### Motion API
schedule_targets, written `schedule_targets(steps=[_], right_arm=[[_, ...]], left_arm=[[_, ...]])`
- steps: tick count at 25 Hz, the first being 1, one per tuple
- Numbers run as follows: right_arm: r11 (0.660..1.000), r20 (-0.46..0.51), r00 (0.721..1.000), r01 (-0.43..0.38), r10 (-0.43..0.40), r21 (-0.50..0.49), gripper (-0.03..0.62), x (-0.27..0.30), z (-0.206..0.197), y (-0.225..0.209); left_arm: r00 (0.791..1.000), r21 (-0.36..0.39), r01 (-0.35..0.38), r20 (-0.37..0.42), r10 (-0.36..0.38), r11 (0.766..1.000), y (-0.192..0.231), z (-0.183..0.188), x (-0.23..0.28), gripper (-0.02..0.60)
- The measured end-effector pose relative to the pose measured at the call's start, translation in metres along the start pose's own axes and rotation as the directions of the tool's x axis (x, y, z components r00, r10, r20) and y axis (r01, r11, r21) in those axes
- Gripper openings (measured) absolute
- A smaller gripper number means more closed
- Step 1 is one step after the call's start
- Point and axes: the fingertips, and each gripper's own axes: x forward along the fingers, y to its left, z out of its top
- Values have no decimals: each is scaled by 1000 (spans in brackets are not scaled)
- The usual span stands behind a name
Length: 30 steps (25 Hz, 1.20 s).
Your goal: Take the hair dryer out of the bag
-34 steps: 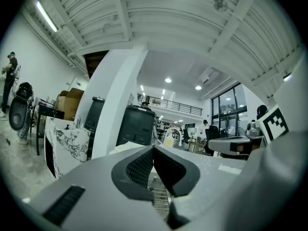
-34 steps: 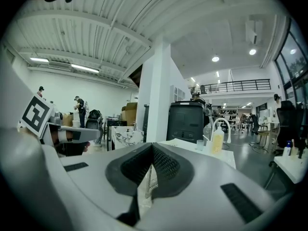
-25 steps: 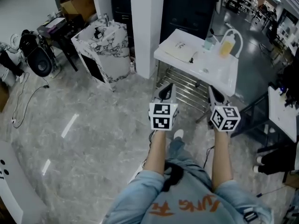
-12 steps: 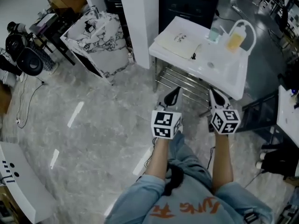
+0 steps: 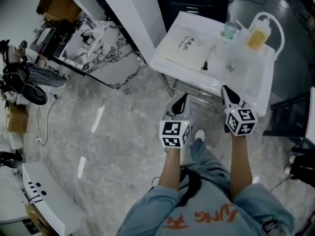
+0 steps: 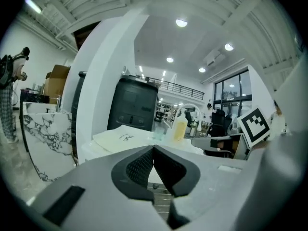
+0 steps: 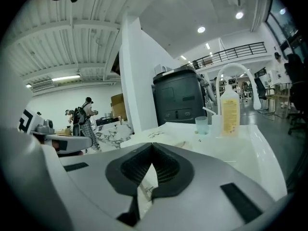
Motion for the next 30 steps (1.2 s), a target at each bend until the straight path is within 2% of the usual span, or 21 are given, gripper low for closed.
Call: schedule_targets(steps=[4,7,11,16,19,25,30], right_arm=[[999,34,999,24,-25,25,0,26,29,-45],[999,49,998,26,-28,31,0,40,42,-63],[1000,35,999,-6,5,28,-2,64,48,-65],[999,-5,999,-46,46,4,0,92,39,-55],[999,-24,999,-33,33,-24,0,102,42,-67],[997,-28,998,61,-60,43,-2,119,48,-112],[998,-79,997,22,-18,58,0,151,27,-100]], left_arm=[[1000,53,12,-3,-12,999,-4,21,48,2],[999,84,32,-10,-31,996,-9,29,72,2],[1000,94,12,-27,-10,996,2,33,91,2],[996,79,6,-88,1,997,28,18,110,2],[993,70,28,-121,-19,997,41,12,136,3],[973,162,70,-229,-31,984,58,3,181,9],[943,259,109,-332,-17,960,77,-12,202,88]])
